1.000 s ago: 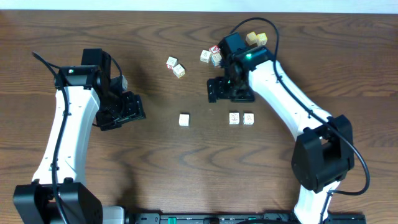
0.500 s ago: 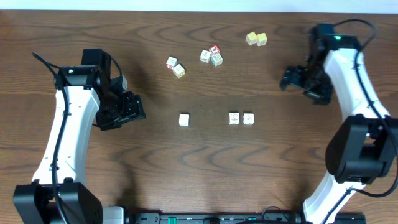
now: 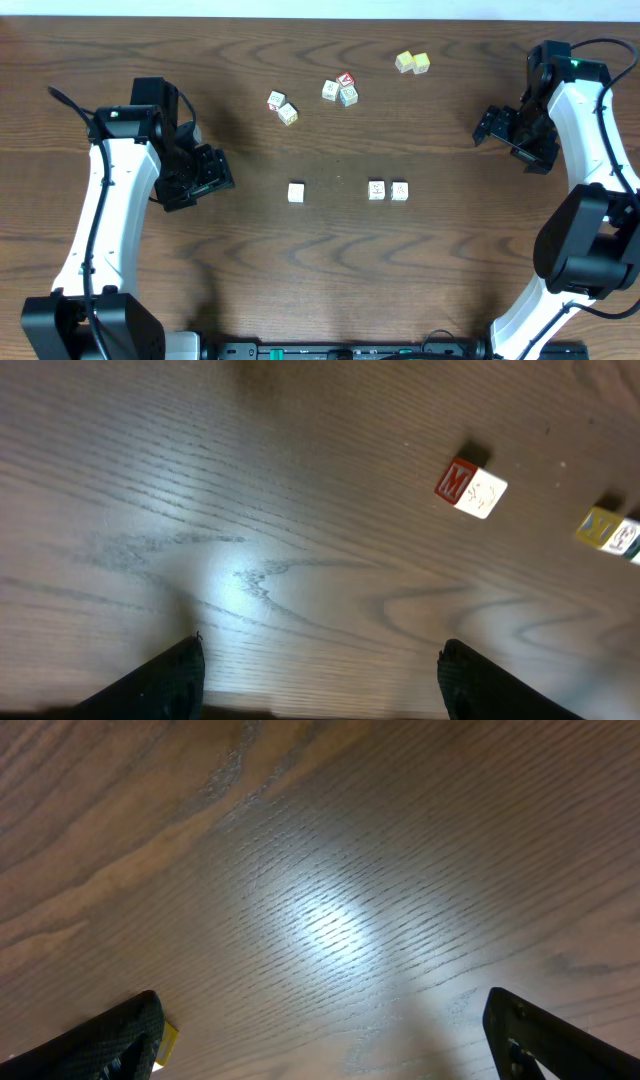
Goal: Lift 3 blocks
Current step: 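Withdraw the right arm to the back right of the table, then move the left gripper toward the left front block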
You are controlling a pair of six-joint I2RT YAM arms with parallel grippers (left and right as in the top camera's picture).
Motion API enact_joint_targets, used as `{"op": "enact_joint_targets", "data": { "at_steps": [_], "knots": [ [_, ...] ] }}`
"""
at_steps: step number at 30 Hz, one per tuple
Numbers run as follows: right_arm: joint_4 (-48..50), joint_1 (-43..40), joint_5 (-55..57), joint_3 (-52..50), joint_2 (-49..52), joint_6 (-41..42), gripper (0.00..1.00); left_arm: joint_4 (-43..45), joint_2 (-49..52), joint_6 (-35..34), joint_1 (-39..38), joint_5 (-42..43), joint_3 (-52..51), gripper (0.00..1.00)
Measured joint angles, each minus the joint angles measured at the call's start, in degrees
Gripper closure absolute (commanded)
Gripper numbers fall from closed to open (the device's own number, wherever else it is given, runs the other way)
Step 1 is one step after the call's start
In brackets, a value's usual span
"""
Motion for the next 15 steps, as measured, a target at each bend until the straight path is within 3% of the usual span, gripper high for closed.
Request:
{"op": "enact_joint_targets", "data": {
  "at_steps": [7, 15],
  "knots": [
    [0.00, 0.00, 0.02, 0.00, 0.00, 0.00, 0.01, 0.15, 0.00, -6.45, 0.00, 1.88, 0.00, 0.25],
    [0.00, 0.00, 0.02, 0.00, 0.00, 0.00, 0.01, 1.22, 0.00, -6.91, -3.50, 7.85, 0.00, 0.25]
  ]
}}
